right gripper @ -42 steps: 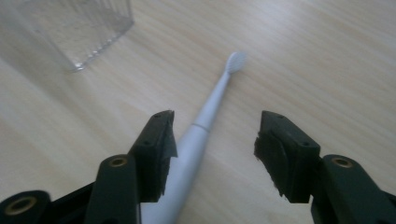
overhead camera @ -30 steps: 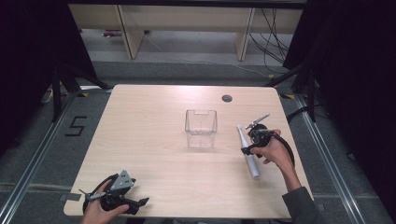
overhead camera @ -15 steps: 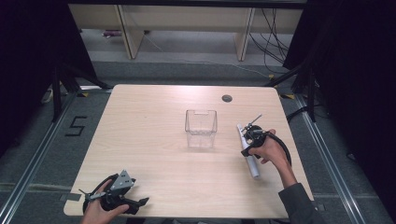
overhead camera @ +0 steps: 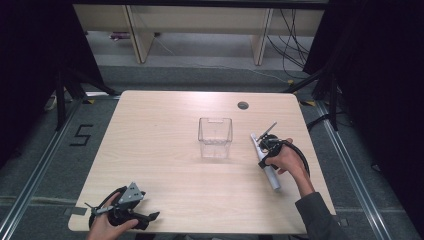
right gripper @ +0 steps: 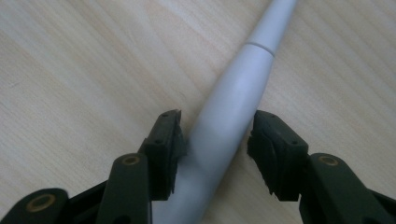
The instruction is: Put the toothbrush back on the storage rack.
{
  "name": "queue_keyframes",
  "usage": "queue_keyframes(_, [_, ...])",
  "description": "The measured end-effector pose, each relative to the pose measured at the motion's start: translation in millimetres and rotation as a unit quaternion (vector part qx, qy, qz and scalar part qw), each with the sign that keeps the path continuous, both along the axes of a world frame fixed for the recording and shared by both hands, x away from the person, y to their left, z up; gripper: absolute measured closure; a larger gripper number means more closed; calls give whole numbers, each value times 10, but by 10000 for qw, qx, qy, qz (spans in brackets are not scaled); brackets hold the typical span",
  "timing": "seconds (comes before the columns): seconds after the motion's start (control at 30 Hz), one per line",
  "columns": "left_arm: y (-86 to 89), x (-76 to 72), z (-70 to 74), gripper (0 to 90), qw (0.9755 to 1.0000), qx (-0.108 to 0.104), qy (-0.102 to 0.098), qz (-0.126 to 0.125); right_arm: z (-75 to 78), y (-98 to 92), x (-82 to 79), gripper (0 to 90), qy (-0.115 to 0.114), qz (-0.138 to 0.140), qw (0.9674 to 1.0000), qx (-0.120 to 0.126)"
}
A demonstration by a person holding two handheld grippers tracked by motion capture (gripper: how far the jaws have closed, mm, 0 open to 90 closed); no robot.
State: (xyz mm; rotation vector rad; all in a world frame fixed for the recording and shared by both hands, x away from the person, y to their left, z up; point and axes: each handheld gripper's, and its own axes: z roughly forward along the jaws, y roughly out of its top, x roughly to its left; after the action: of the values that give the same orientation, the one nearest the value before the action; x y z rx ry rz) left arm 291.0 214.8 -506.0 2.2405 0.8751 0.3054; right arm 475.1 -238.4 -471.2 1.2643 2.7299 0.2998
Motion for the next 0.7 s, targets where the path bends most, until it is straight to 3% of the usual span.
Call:
queue_keyframes(0.33, [4, 2, -3, 151, 10000, 6, -4, -7, -2, -16, 55, 643, 214, 103, 9996, -123])
queue_keyframes(0.63, [3, 1, 3, 151, 10000, 5, -7, -8, -2, 44, 89, 656, 566, -56, 9979, -316])
queue_keyframes(0.7, [3, 1, 2, 151, 10000, 5, -2, -2, -9, 43, 116, 657, 551, 108, 9978, -344])
